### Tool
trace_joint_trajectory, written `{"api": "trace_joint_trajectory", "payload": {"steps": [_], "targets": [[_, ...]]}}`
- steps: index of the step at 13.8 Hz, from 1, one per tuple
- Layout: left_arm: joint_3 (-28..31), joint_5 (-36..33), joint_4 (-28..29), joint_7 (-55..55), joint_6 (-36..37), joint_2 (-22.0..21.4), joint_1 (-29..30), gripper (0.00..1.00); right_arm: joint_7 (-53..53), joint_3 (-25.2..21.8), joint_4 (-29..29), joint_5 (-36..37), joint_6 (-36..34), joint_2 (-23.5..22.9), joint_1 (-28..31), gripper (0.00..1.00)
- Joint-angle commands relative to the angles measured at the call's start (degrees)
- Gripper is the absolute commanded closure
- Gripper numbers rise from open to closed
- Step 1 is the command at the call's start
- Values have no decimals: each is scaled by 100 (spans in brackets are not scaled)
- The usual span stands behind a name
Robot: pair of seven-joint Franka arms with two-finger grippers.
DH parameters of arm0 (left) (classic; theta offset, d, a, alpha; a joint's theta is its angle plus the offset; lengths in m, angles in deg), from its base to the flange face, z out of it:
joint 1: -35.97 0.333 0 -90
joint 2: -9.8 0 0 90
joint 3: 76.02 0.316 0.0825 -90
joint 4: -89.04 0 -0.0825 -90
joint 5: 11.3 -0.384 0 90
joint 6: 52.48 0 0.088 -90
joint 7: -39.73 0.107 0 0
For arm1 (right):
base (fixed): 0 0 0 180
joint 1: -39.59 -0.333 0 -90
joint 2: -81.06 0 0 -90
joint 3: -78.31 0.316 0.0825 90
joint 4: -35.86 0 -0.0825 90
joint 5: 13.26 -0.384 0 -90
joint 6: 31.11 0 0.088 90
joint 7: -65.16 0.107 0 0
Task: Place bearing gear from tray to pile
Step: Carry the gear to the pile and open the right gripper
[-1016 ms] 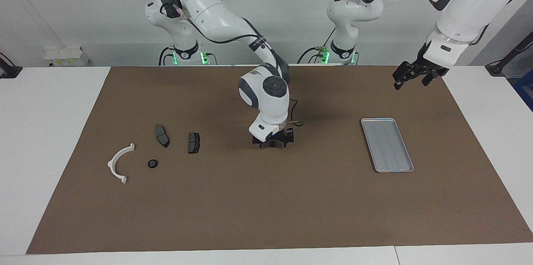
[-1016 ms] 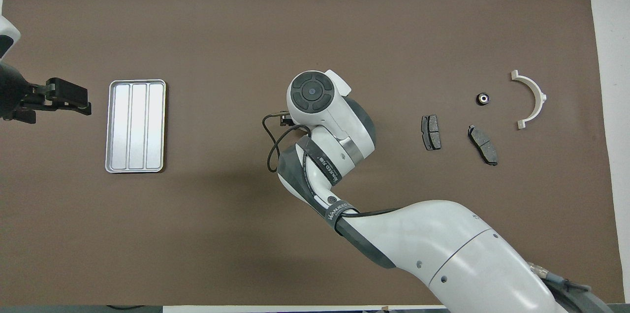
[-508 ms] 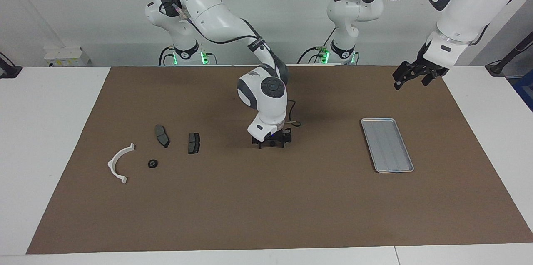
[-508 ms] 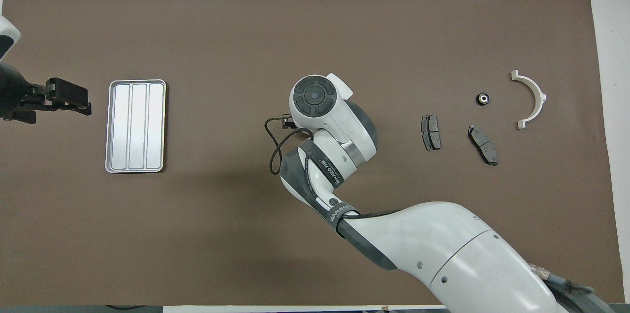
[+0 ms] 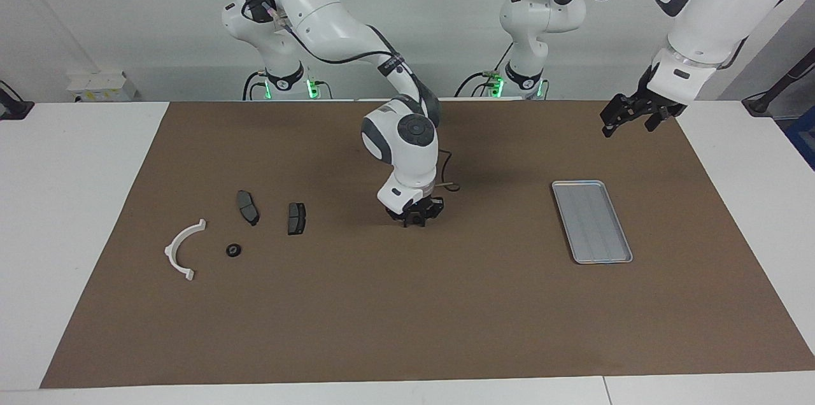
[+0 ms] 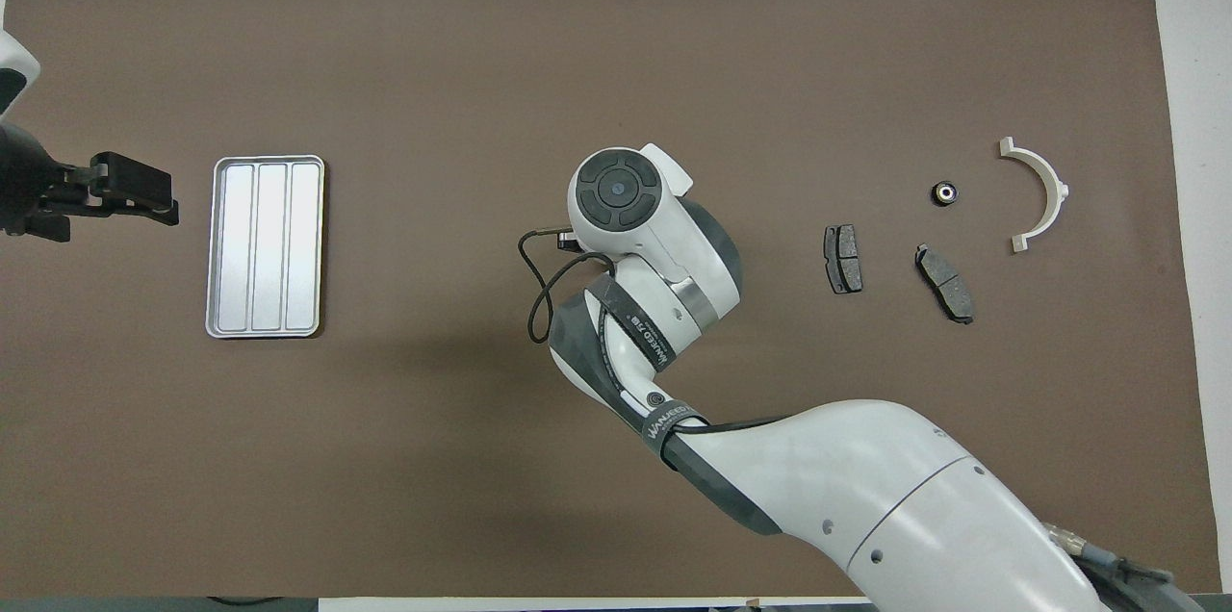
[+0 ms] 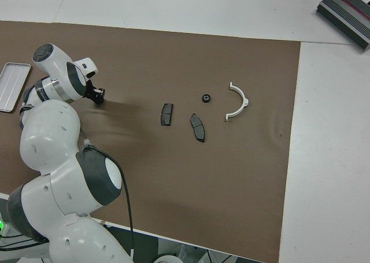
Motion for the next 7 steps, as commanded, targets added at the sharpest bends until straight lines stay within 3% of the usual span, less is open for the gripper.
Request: {"api": "trace_joint_trajectory", "payload": {"steps": [1,4,7], "targets": [[2,14,98,27,-2,-112,6,0,6,43,-43,-46,-43,103,104,100],[2,14,98,27,-2,-112,6,0,-651,43,343,-46,-928,286,533,100],[2,14,98,27,-2,-112,6,0,-1608,43,432,-212,-1379,717,1332,100]]}}
